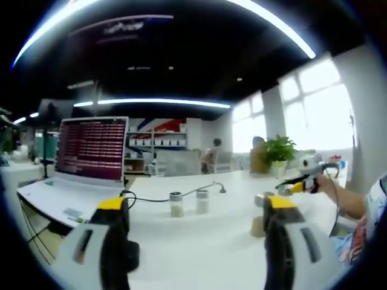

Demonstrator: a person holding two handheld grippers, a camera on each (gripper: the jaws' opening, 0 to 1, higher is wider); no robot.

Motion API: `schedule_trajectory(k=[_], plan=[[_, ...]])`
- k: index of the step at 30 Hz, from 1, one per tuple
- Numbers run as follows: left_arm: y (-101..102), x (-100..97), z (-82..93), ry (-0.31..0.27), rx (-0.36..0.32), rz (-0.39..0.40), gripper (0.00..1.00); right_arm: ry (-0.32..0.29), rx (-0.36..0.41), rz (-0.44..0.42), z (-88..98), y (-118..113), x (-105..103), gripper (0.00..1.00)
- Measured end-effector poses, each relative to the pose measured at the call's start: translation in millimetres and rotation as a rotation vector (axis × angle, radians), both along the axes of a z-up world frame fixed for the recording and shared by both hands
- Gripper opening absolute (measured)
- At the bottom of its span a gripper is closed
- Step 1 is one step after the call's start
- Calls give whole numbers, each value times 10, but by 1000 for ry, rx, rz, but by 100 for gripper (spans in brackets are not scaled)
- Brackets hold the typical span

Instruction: Rotate the seasoning bottle until the label or dispensing opening points toward the visible target arrow and the bottle remains upright within the marked orientation range

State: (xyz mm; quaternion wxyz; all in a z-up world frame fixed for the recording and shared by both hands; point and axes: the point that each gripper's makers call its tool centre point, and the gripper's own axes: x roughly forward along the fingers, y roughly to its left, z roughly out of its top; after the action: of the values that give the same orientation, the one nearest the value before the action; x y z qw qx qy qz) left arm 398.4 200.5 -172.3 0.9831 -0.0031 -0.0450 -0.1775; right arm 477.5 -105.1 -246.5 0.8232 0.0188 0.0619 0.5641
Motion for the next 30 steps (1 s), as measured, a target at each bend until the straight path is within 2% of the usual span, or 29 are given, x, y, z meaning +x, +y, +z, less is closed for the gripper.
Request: schedule_trajectory(k=[15, 25, 30], plan=[[-48, 15, -40, 16, -3, -11, 97, 9, 14, -13, -18, -30, 18, 41], [-44, 36, -47, 22, -6, -10, 97, -16, 37, -19, -8, -19, 4, 41], [-31, 23, -53, 23, -10, -12, 97, -24, 38, -48, -6, -19, 9, 40]])
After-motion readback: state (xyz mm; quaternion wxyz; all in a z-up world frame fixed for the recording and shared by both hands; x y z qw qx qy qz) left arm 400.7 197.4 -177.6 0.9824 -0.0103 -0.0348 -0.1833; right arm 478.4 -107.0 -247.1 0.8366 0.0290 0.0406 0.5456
